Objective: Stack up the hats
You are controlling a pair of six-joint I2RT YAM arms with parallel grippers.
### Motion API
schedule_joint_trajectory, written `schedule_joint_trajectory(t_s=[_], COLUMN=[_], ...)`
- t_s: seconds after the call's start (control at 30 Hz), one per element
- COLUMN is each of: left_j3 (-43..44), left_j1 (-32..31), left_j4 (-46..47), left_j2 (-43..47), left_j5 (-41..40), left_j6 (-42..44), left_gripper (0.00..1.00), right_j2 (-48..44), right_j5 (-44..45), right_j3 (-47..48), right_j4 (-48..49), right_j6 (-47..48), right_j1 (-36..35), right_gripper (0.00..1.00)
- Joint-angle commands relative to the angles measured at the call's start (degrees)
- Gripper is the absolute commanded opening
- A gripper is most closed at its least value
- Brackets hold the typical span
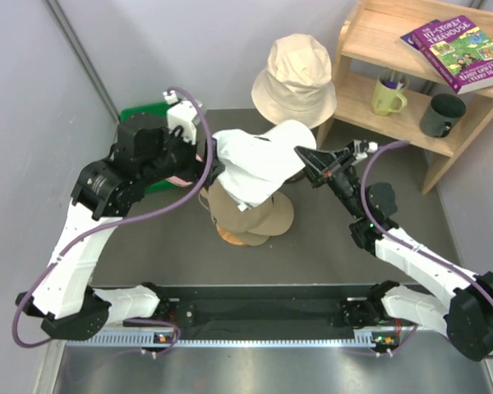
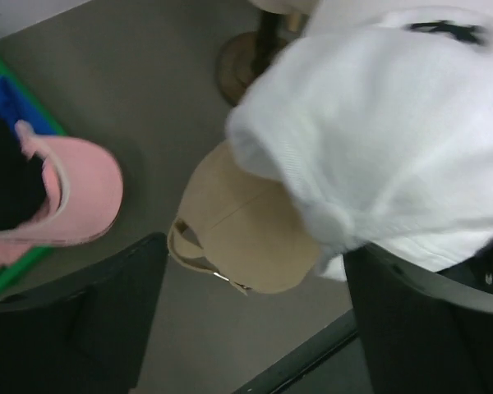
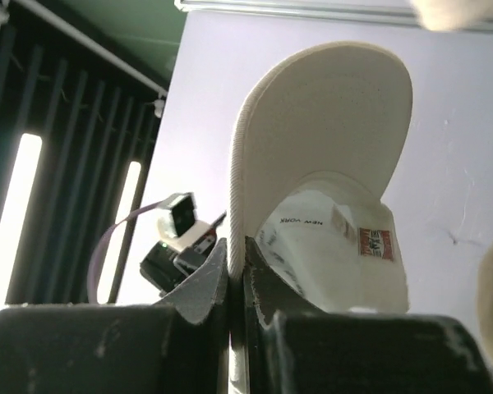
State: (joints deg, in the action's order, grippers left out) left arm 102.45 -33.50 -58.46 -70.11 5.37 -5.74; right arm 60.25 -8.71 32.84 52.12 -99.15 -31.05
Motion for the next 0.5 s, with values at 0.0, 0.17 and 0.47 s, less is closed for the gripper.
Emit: schedule_joint_trajectory(t_s=[0.0,0.17,0.47], left_j3=[-1.1,2.2,0.4], left_j1=[0.4,3.8,18.5], left_j4=[1.2,-2.2,10.1], left_j2=[4.8,0.2,3.7], left_j5=[-25.9,-39.0,-36.2], left_j6=[-2.3,-7.2,-16.0], left_gripper=[0.99,0.99,0.99], right_j2=[-1.5,2.1,0.7], right_j5=[-1.8,-3.2,3.3], right_j3=[7.9,14.0,19.7], right_j4=[0.3,-2.5,-18.4], right_j6=[10.0,14.7,27.7], right_j1=[-0.9,-3.5,-7.5], right_gripper=[0.00,0.00,0.00])
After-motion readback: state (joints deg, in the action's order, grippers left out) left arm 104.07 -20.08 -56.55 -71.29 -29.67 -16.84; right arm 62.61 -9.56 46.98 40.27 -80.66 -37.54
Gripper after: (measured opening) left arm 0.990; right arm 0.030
